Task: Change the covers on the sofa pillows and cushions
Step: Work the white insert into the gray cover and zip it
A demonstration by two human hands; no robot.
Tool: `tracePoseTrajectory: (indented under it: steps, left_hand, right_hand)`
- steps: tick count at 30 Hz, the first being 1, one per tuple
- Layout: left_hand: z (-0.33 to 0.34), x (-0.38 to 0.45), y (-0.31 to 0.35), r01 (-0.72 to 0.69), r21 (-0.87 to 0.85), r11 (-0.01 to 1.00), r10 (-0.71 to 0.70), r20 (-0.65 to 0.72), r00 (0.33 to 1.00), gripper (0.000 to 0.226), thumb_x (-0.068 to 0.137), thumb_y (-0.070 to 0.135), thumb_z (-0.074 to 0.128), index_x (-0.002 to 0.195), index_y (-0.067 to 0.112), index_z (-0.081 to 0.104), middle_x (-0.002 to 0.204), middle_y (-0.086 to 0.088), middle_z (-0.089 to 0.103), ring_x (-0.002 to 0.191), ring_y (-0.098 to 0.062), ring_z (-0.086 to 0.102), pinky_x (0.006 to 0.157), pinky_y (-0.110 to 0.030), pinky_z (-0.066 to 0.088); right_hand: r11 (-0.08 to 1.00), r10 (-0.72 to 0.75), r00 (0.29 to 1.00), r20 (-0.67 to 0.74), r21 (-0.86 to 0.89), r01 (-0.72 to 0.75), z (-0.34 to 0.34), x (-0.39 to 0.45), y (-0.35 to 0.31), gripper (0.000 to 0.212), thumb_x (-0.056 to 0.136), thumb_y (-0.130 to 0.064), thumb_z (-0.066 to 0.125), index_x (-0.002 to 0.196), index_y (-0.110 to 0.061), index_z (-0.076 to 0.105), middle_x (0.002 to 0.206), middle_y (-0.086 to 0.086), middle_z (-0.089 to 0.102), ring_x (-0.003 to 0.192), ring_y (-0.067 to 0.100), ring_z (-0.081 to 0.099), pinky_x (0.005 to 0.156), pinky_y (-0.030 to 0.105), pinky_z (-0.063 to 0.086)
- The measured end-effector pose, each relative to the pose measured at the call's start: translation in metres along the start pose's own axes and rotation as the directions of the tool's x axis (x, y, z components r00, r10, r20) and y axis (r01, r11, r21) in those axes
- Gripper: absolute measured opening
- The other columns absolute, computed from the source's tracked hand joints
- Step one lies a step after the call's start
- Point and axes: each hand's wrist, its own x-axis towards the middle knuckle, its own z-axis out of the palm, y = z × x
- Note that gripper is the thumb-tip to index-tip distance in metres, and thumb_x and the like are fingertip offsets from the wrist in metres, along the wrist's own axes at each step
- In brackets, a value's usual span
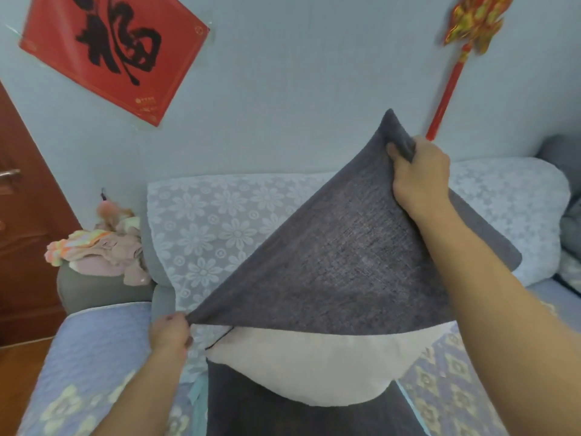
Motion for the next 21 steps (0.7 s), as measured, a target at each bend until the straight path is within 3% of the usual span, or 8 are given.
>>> tracePoseTrajectory:
  steps: [2,4,8,11,14,16,18,21]
  left_hand:
    - [-0.024,0.012,0.035,-0.303,0.130,0.944,0.320,-0.144,0.936,0.023,0.099,0.009,0.053,0.112,-0.004,0.066,0.103,-0.022,0.066,0.092,-0.038,0.062,0.081,-0.045,0.049]
    - [-0.039,0.019,0.079,-0.495,0.031,0.868,0.494,-0.150,0.856,0.019,0.100,0.019,0.053,0.106,0.007,0.066,0.104,-0.017,0.065,0.094,-0.033,0.060,0.081,-0.046,0.048]
    - [-0.043,0.019,0.125,-0.402,-0.371,0.837,0.360,-0.179,0.916,0.012,0.101,0.020,0.055,0.098,0.020,0.067,0.099,-0.009,0.068,0.077,-0.016,0.060,0.068,-0.034,0.049]
    - [-0.042,-0.007,0.162,-0.345,-0.548,0.762,0.325,-0.137,0.936,0.021,0.103,0.017,0.054,0.087,0.027,0.063,0.089,0.005,0.064,0.080,-0.010,0.062,0.070,-0.027,0.049]
    - [-0.045,-0.035,0.172,-0.503,-0.441,0.743,0.488,-0.157,0.859,0.021,0.101,0.017,0.056,0.085,0.027,0.067,0.088,0.010,0.066,0.084,-0.009,0.062,0.078,-0.028,0.052]
    - [-0.047,-0.051,0.152,-0.646,-0.191,0.739,0.634,-0.126,0.763,0.015,0.098,0.023,0.058,0.093,0.030,0.071,0.097,0.013,0.068,0.094,-0.011,0.065,0.085,-0.032,0.053]
    - [-0.042,-0.059,0.109,-0.711,-0.048,0.702,0.712,0.002,0.702,0.015,0.099,0.023,0.057,0.105,0.031,0.068,0.102,0.009,0.069,0.096,-0.015,0.066,0.080,-0.028,0.053]
    - [-0.033,-0.056,-0.013,-0.501,0.111,0.858,0.465,0.242,0.851,0.025,0.103,0.003,0.052,0.116,0.022,0.061,0.105,-0.001,0.068,0.087,-0.009,0.064,0.065,-0.015,0.055]
  right_hand:
    - [0.986,0.162,0.985,-0.063,0.051,-0.159,0.002,0.010,0.010,0.031,0.102,-0.034,0.050,0.094,-0.005,0.060,0.083,0.005,0.057,0.081,0.024,0.053,0.066,0.029,0.032]
    - [0.920,0.328,0.943,-0.057,0.247,-0.304,0.003,0.019,0.014,0.032,0.102,-0.034,0.050,0.102,-0.006,0.064,0.086,0.005,0.058,0.087,0.021,0.055,0.065,0.026,0.036]
    - [0.774,0.411,0.909,0.072,0.500,-0.389,0.002,0.027,-0.003,0.033,0.103,-0.039,0.050,0.116,-0.010,0.060,0.097,0.001,0.058,0.085,0.012,0.055,0.047,0.007,0.040]
    - [0.652,0.423,0.896,0.132,0.643,-0.402,-0.007,0.032,-0.008,0.053,0.098,-0.055,0.052,0.124,-0.010,0.060,0.093,-0.007,0.063,0.079,0.006,0.060,0.058,0.005,0.048]
    - [0.592,0.439,0.885,0.157,0.690,-0.416,-0.021,0.026,0.013,0.059,0.084,-0.077,0.051,0.108,-0.026,0.067,0.099,-0.007,0.074,0.092,0.012,0.071,0.085,0.028,0.059]
    - [0.470,0.444,0.873,0.200,0.778,-0.417,-0.027,0.009,0.046,0.052,0.089,-0.075,0.045,0.103,-0.029,0.065,0.097,-0.011,0.076,0.091,0.009,0.073,0.079,0.029,0.059]
    - [0.351,0.501,0.823,0.268,0.806,-0.476,-0.019,-0.017,0.098,0.070,0.079,-0.079,0.046,0.123,-0.028,0.061,0.113,-0.012,0.072,0.098,0.007,0.069,0.079,0.026,0.055]
    - [0.437,0.752,0.563,0.344,0.379,-0.816,0.007,-0.087,0.196,0.079,0.089,-0.071,0.047,0.138,-0.010,0.053,0.143,0.005,0.053,0.124,0.025,0.053,0.098,0.039,0.044]
